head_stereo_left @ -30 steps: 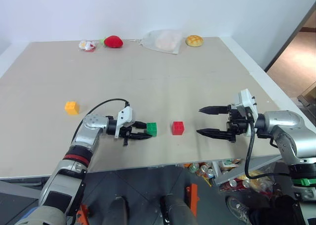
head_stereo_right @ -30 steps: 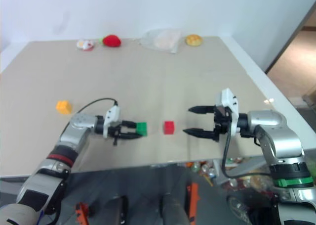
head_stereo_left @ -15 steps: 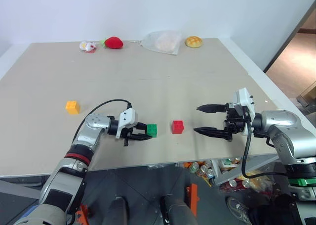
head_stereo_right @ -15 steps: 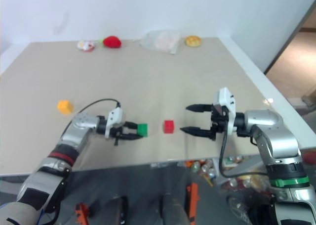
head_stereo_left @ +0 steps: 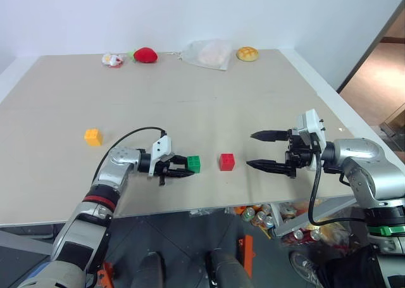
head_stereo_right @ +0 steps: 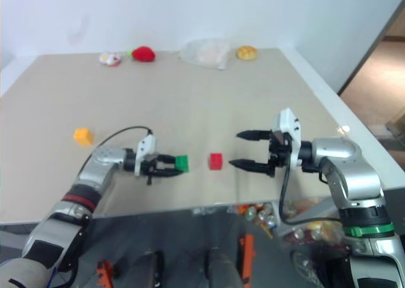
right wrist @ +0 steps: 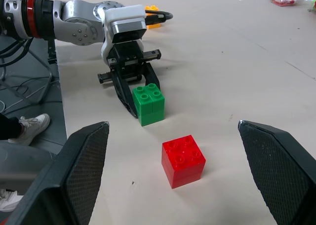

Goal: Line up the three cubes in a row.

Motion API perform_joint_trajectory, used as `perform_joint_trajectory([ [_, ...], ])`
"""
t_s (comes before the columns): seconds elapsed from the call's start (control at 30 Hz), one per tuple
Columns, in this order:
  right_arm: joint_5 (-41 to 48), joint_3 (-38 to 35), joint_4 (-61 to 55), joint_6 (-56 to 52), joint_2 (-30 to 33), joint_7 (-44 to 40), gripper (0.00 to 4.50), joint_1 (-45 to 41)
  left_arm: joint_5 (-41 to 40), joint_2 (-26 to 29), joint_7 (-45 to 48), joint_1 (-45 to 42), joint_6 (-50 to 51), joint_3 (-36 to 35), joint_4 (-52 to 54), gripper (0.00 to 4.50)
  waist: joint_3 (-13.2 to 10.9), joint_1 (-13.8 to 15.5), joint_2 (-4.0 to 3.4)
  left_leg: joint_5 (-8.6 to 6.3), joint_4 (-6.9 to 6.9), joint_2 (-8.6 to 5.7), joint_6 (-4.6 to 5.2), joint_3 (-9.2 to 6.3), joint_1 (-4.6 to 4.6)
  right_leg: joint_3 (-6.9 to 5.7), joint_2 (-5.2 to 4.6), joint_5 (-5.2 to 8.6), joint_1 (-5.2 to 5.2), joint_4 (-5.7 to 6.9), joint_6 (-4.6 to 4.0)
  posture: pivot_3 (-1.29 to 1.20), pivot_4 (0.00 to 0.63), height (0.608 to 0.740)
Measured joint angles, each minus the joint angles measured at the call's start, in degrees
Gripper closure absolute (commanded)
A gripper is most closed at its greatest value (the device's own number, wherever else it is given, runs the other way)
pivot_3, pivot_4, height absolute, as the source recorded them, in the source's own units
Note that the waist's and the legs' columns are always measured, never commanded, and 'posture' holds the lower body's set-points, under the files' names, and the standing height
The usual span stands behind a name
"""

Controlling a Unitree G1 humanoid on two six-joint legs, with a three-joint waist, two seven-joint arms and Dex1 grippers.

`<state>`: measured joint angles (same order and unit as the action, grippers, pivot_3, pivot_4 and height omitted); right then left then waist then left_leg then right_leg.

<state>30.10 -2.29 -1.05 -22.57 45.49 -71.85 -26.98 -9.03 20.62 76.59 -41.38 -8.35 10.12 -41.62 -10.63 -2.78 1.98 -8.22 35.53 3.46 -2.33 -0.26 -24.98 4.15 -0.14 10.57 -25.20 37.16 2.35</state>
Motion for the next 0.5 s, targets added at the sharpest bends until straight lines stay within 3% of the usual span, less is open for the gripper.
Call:
perform_joint_trajectory([
  [0.4,-0.61,0.08,0.02,0.00,-0.56,-0.22,0.16,-0.01,-0.04,0.16,-0.38,-0.02,-0.05,-0.03,0.00,3.23,0.00,-0.01,0.00,0.00,-0.01,0.00,0.00,0.00,-0.01,0.01,0.01,0.02,-0.03,-0.01,0.00,0.00,0.150,0.740],
  [0.47,-0.61,0.08,0.01,0.00,-0.60,-0.23,0.16,0.00,0.09,0.16,-0.93,-0.02,-0.48,-0.03,-0.15,2.13,0.00,-0.01,0.00,0.00,-0.01,0.00,0.00,0.00,-0.01,0.01,0.01,0.02,-0.03,-0.01,0.00,0.00,0.150,0.740],
  [0.5,-0.61,0.08,0.01,-0.01,-0.60,-0.23,0.16,0.00,0.12,0.18,-1.44,-0.05,-0.70,-0.05,-0.32,1.93,0.00,-0.01,0.00,0.00,-0.01,0.00,0.00,0.00,-0.01,0.01,0.01,0.02,-0.02,-0.01,0.00,0.00,0.150,0.740],
])
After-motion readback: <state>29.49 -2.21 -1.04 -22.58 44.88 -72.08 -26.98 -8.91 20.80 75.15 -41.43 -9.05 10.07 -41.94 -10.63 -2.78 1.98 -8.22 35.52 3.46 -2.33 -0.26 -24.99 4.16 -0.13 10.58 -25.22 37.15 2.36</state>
